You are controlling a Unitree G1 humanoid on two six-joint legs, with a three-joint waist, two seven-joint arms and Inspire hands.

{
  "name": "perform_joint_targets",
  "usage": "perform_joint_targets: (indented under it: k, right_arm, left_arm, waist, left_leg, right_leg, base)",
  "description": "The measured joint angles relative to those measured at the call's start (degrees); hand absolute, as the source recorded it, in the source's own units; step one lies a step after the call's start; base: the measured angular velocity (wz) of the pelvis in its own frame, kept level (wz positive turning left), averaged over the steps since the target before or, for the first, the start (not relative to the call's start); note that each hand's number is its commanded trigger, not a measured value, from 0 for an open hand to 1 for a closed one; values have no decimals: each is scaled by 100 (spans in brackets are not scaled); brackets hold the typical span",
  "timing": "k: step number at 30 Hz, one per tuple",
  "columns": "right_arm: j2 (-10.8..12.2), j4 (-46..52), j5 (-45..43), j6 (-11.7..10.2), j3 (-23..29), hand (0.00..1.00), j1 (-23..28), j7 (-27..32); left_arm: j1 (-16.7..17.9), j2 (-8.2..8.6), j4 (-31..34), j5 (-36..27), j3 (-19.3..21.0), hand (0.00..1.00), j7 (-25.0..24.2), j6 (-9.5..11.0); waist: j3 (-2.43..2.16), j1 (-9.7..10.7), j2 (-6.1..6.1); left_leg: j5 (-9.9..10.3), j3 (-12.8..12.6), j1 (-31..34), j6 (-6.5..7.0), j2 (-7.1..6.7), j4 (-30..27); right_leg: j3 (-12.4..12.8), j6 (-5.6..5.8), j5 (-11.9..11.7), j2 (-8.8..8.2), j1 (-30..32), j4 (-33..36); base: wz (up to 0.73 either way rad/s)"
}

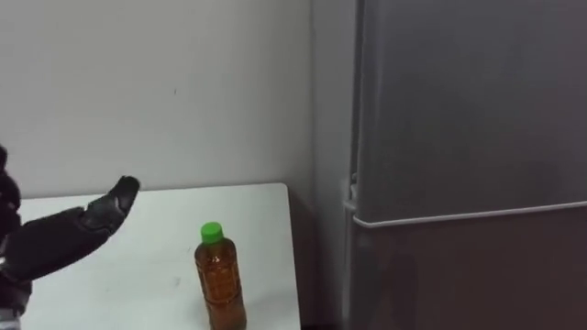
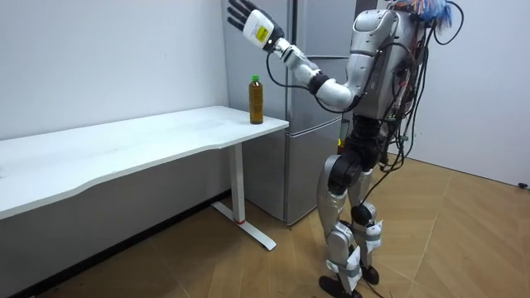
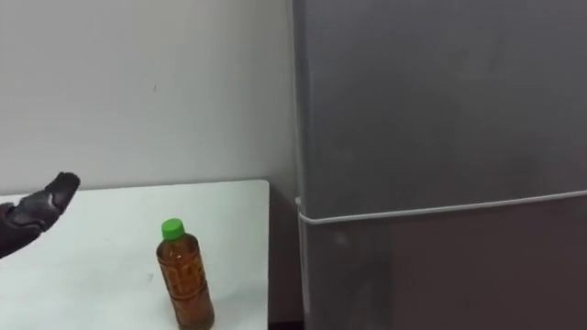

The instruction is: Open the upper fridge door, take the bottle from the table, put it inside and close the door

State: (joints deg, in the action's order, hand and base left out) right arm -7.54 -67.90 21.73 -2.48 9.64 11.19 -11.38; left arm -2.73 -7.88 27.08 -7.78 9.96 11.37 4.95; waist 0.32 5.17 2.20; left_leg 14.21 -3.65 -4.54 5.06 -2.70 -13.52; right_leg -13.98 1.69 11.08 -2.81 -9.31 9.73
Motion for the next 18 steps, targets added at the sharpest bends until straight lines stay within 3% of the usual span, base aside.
perform_joint_targets:
  k: [9,18]
  right_arm:
    - [-21,-315,150,-13,-185,0,-370,-22]
    - [-25,-529,298,5,-476,0,-571,-20]
  left_arm:
    - [-780,75,339,-91,-1061,0,-1327,-96]
    - [-909,71,366,-464,-1478,0,-2142,-272]
  waist:
    - [-26,369,51]
    - [-25,420,45]
  left_leg:
    - [-5,-79,116,3,17,-6]
    - [-6,-100,84,2,21,14]
  right_leg:
    - [3,-4,-4,-2,124,-7]
    - [56,-4,-4,1,118,-1]
  base:
    - [-3]
    - [-1]
